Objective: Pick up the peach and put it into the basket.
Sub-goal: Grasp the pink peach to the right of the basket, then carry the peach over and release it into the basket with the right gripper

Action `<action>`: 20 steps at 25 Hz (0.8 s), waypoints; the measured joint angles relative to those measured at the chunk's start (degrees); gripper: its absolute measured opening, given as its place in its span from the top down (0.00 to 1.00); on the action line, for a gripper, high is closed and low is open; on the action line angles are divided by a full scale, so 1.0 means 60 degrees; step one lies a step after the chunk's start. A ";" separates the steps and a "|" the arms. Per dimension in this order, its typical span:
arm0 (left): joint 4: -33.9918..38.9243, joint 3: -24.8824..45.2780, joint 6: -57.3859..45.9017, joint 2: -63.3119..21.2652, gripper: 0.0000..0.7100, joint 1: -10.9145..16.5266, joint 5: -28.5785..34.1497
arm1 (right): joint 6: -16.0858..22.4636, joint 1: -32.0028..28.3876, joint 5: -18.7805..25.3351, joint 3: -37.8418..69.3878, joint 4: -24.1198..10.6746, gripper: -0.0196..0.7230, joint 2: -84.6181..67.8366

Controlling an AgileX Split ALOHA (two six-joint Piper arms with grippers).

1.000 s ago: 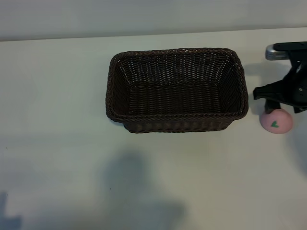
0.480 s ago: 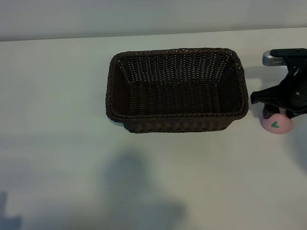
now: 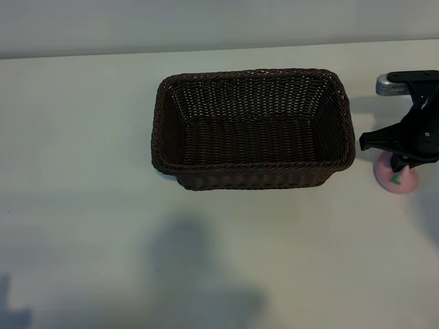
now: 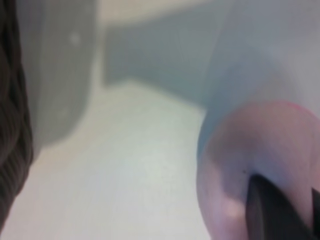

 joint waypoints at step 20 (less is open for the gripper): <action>0.0000 0.0000 0.0000 0.0000 0.22 0.0000 0.0000 | -0.0435 0.0565 0.2825 -0.2383 0.0558 0.92 -0.2864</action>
